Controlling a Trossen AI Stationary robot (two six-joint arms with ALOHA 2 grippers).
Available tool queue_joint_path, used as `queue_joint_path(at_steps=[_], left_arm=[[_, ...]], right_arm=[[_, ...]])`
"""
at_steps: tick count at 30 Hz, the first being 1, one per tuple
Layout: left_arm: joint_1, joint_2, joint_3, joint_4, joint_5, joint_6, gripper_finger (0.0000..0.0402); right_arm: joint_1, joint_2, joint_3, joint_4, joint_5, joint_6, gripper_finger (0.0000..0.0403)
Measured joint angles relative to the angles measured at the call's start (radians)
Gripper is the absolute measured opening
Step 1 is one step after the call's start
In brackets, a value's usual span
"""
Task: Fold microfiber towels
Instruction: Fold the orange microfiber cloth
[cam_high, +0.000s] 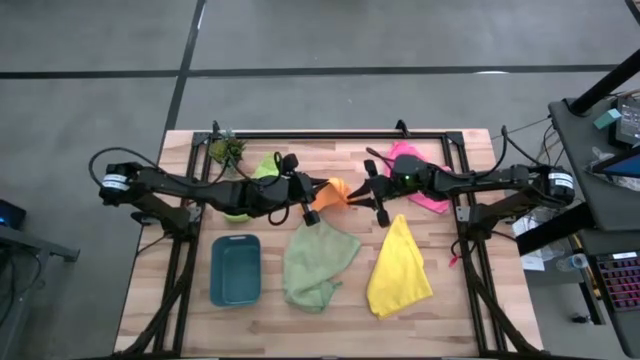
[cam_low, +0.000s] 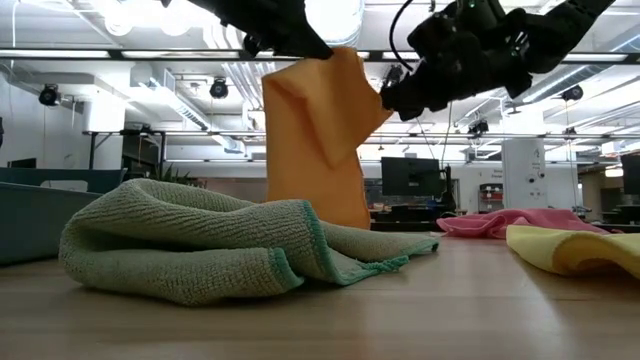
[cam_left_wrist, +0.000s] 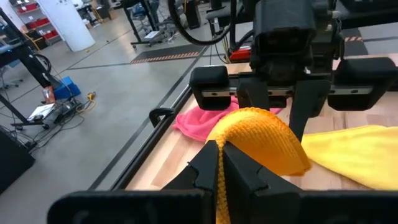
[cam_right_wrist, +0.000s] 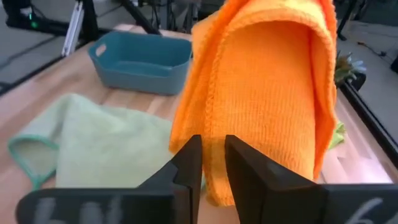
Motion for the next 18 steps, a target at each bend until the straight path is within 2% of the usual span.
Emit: queue_joint_path(at_steps=[5, 11, 18], left_arm=[[0.0, 0.0, 0.0, 0.013, 0.0, 0.0, 0.0], [0.0, 0.0, 0.0, 0.012, 0.0, 0.0, 0.0], [0.0, 0.0, 0.0, 0.009, 0.0, 0.0, 0.0]], right_arm=[[0.0, 0.0, 0.0, 0.002, 0.0, -0.04, 0.0074], [0.002, 0.0, -0.004, -0.005, 0.128, -0.078, 0.0016], [0.003, -0.008, -0.011, -0.013, 0.167, -0.093, 0.0008]])
